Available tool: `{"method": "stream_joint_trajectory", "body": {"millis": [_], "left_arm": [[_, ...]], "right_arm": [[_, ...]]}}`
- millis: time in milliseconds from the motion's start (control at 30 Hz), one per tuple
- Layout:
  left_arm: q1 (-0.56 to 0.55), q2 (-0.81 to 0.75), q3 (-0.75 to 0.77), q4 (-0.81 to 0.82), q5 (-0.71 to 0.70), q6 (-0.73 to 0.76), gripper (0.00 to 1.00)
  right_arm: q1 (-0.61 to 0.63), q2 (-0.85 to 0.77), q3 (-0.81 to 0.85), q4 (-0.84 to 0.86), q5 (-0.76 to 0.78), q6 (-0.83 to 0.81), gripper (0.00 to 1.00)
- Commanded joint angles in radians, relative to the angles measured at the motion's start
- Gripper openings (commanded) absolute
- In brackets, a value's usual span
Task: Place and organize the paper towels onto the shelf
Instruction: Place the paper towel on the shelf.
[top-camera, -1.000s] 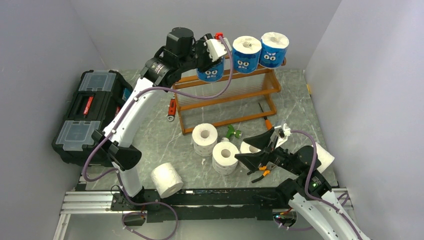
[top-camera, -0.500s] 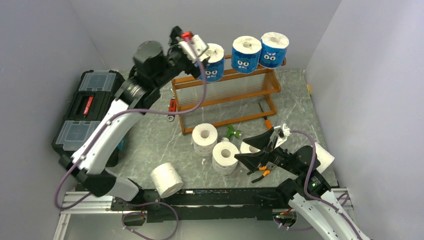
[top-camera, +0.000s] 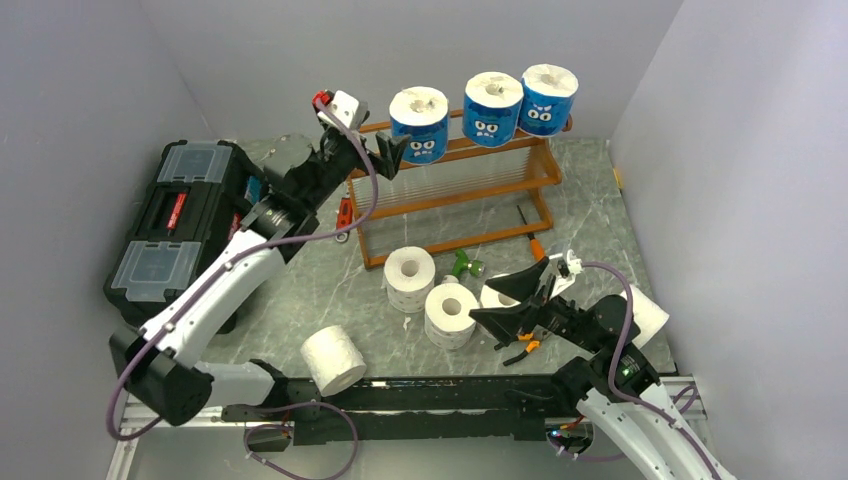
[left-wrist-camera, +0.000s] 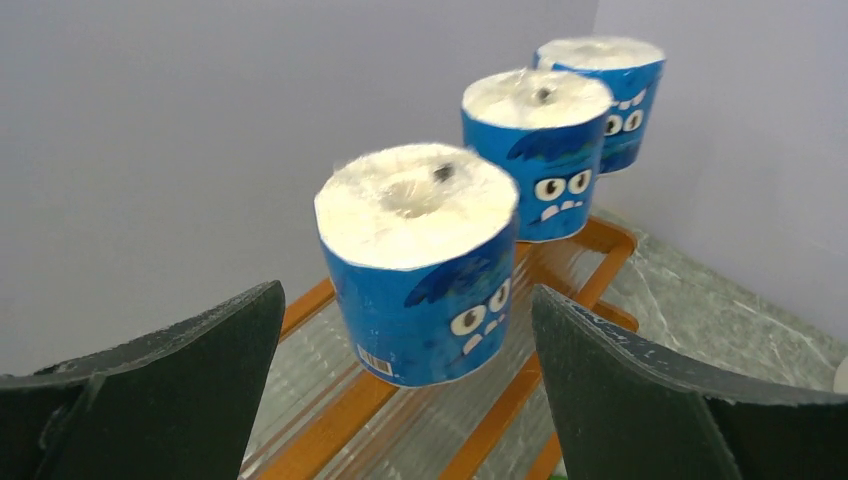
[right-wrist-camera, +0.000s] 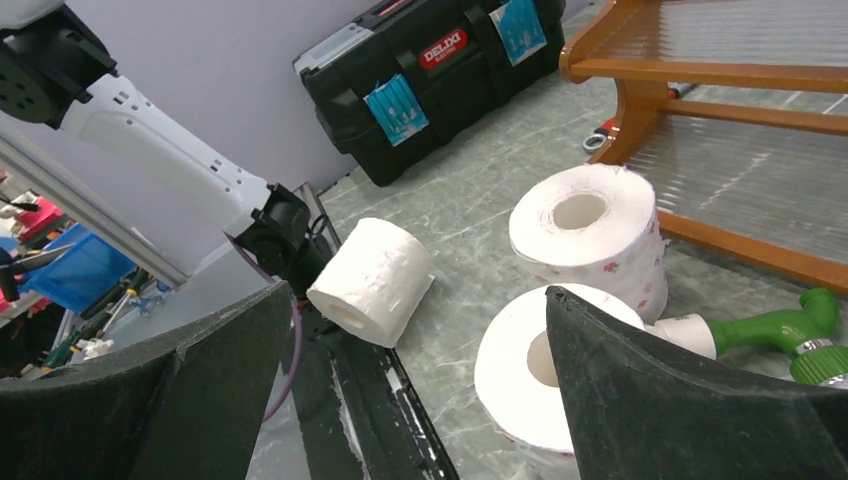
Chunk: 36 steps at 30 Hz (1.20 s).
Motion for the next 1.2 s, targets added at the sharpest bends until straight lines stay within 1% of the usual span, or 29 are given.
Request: {"method": "stream_joint_trajectory", "body": {"millis": [0,267,500,833,1167], "left_arm": [[0.049,0.059,0.012,0.148,0.078,-0.170,0.99],[0.050,0.168,0.050,0.186,0.071,-0.162,0.99],[0.051,0.251,0.080,0.181,0.139,-0.159,0.99],[0.050,0.336,0.128,0.199,0.186,-0.187,0.98],[0.051,0.384,0.164,0.216,0.178,-0.192,0.98]], "right_arm": [[0.002,-0.025,-0.011,0.015,0.023,0.014,1.00],[0.002,-0.040,-0.011,-0.005,0.039,0.009,1.00],[0.002,-0.038,-0.008,-0.016,0.044,-0.008,1.00],[0.002,-0.032,-0.013,-0.017,0.046,-0.021,1.00],[0.001,-0.032,-0.011,-0.023,0.049,-0.028,1.00]]}}
